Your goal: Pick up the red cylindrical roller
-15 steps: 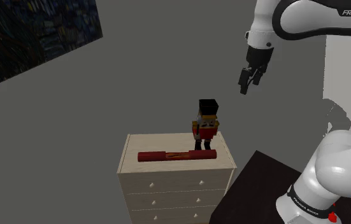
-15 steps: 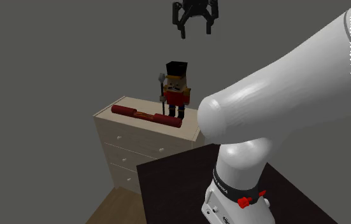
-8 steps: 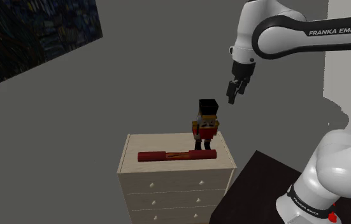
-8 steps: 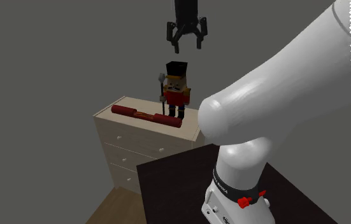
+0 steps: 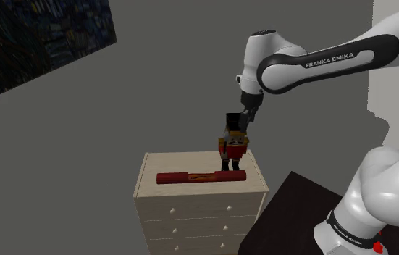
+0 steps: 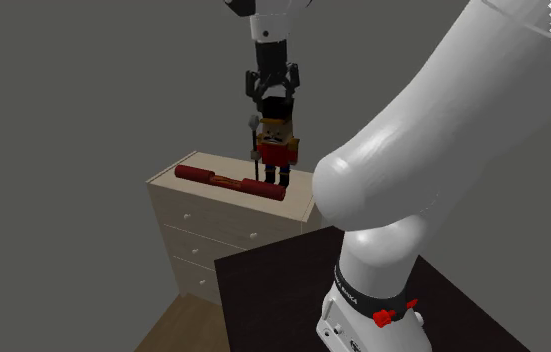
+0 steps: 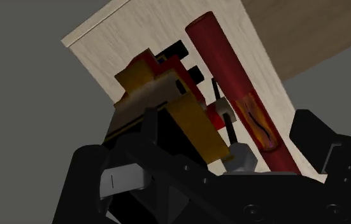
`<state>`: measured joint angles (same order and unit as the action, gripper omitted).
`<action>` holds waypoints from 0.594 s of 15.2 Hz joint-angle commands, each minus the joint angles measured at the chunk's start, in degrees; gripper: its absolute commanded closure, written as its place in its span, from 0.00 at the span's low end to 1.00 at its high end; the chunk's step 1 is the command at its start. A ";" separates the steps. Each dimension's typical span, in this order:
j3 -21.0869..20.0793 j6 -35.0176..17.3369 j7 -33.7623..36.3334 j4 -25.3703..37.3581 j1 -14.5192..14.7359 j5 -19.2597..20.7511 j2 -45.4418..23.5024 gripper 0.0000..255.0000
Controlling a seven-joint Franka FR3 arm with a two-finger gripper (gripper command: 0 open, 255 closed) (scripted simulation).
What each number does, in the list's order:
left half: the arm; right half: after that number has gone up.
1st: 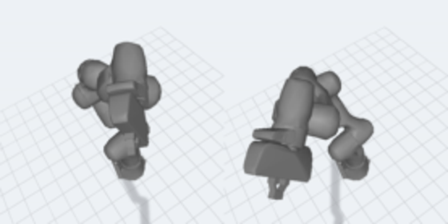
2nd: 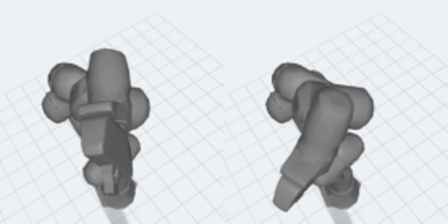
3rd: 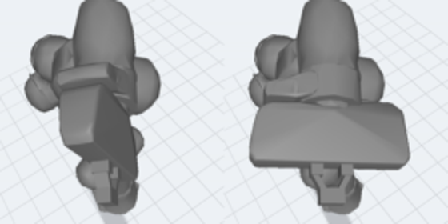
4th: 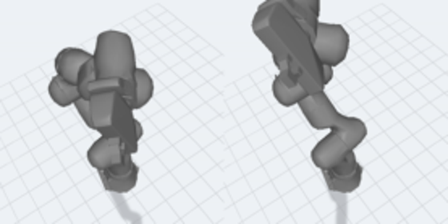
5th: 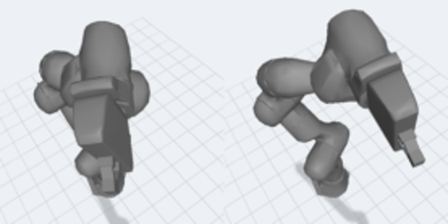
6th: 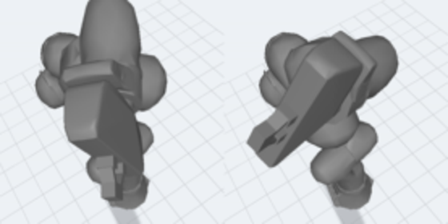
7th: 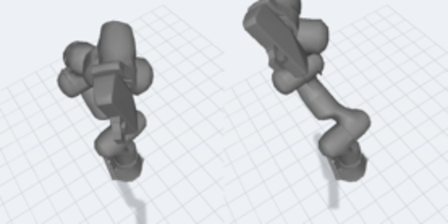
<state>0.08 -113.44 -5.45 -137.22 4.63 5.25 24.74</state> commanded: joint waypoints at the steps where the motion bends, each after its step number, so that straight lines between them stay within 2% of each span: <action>1: 0.14 -3.82 -1.89 -0.03 0.77 -0.26 -3.89 0.00; 9: -0.26 -15.85 -8.82 2.36 3.99 -1.72 -18.83 0.00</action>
<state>0.18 -128.21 -13.67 -134.87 8.11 3.78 7.69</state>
